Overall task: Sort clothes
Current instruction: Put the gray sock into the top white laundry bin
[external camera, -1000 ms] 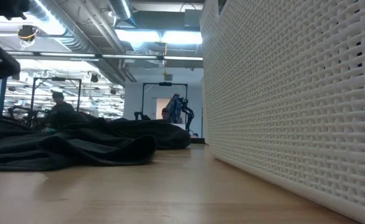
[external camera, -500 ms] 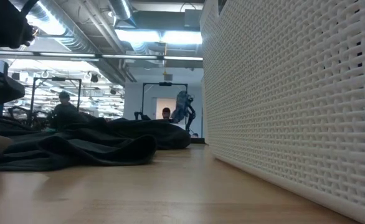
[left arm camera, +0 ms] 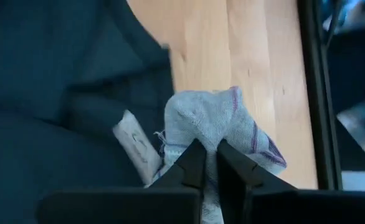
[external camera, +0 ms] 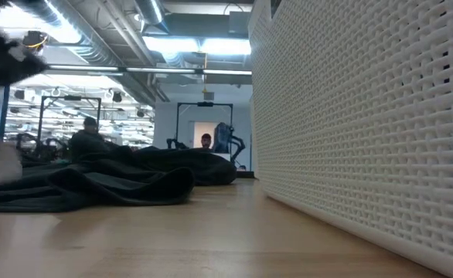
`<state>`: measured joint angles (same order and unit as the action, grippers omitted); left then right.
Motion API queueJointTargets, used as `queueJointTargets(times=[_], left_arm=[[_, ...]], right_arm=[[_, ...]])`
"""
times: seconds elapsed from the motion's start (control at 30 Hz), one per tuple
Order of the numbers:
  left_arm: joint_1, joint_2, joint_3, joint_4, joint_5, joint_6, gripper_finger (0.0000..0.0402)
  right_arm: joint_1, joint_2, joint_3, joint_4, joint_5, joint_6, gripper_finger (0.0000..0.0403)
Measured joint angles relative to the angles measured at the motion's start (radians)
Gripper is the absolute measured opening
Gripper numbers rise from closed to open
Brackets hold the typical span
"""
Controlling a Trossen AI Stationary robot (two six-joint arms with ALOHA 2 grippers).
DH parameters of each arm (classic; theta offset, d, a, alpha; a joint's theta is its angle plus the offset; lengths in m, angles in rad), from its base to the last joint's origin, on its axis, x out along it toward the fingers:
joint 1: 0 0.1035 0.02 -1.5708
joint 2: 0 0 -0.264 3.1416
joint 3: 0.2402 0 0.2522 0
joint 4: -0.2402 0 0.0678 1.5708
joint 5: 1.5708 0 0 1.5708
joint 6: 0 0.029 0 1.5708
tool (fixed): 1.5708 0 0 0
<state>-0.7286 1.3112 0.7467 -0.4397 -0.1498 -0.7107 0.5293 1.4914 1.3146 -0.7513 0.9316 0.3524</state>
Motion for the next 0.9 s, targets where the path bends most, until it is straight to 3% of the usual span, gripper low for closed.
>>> queueJointTargets(times=[0.23,0.43,0.53,0.73,0.9], left_arm=[[0.039,-0.238,0.011,-0.027,-0.246,0.218,0.0006],[0.109,-0.372,0.012,0.053,-0.426,0.459,0.0014],[0.158,-0.394,0.012,0.095,-0.445,0.554,0.0012],[0.251,-0.384,0.011,0.196,-0.445,0.690,0.0015],[0.290,-0.361,0.011,0.283,-0.445,0.753,0.0016]], right_arm=[[-0.017,-0.002,0.063,0.160,-0.009,-0.191,0.0276],[-0.096,0.016,0.061,0.284,-0.182,-0.314,0.0276],[-0.135,0.028,0.063,0.396,-0.265,-0.367,0.0276],[-0.216,0.081,0.062,0.598,-0.549,-0.404,0.0276],[-0.262,0.165,0.062,0.741,-0.583,-0.406,0.0276]])
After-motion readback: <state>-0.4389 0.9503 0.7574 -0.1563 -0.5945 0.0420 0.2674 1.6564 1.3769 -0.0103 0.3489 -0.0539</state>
